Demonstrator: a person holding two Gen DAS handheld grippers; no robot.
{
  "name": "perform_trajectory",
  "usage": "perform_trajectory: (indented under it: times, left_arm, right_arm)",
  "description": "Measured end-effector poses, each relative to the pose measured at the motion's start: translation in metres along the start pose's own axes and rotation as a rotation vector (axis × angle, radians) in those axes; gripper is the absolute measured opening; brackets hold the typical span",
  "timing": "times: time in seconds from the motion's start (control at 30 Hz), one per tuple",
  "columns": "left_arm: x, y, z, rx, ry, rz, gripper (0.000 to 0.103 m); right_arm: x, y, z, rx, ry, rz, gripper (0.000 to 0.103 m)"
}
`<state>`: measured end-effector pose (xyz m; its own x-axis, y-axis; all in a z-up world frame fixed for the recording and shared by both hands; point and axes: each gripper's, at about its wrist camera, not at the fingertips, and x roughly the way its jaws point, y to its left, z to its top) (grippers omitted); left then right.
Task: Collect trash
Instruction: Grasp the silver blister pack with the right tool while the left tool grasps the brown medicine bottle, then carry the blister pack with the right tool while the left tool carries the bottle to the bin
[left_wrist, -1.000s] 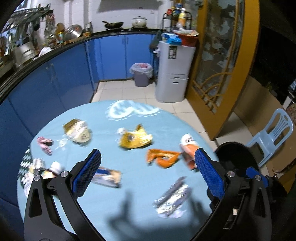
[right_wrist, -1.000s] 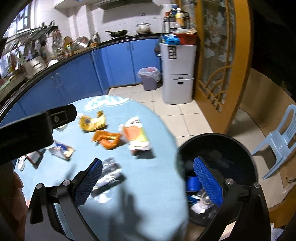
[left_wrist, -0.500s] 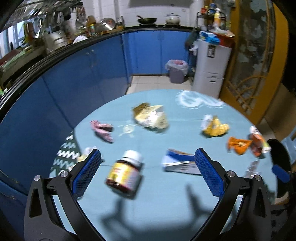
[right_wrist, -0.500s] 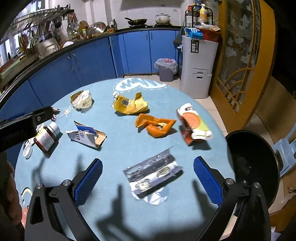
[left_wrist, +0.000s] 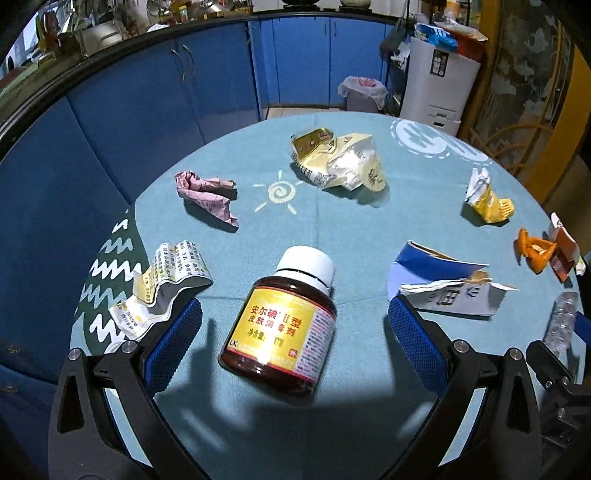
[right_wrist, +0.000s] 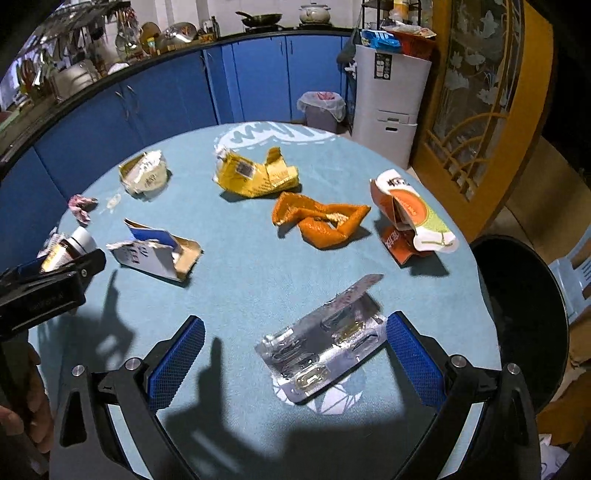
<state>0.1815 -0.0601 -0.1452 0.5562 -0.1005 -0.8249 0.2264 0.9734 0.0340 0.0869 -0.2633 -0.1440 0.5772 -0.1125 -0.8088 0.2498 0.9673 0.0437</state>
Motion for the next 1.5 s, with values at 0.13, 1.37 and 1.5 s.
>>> perform_trajectory:
  times: [0.13,1.37,1.5]
  left_arm:
    - [0.006,0.003,0.001,-0.005,0.022,-0.013,0.091]
    - [-0.048,-0.100,0.016,0.087,-0.077,-0.121,0.046]
    - [-0.053,-0.124,0.018,0.125,-0.082,-0.133,0.046]
  right_arm:
    - [-0.001,0.001,-0.004,-0.003,-0.023,-0.001,0.095]
    - [-0.053,-0.063,-0.011,0.067,-0.143,0.056,0.024]
    - [-0.056,-0.081,-0.012,0.093,-0.153,0.051,0.024]
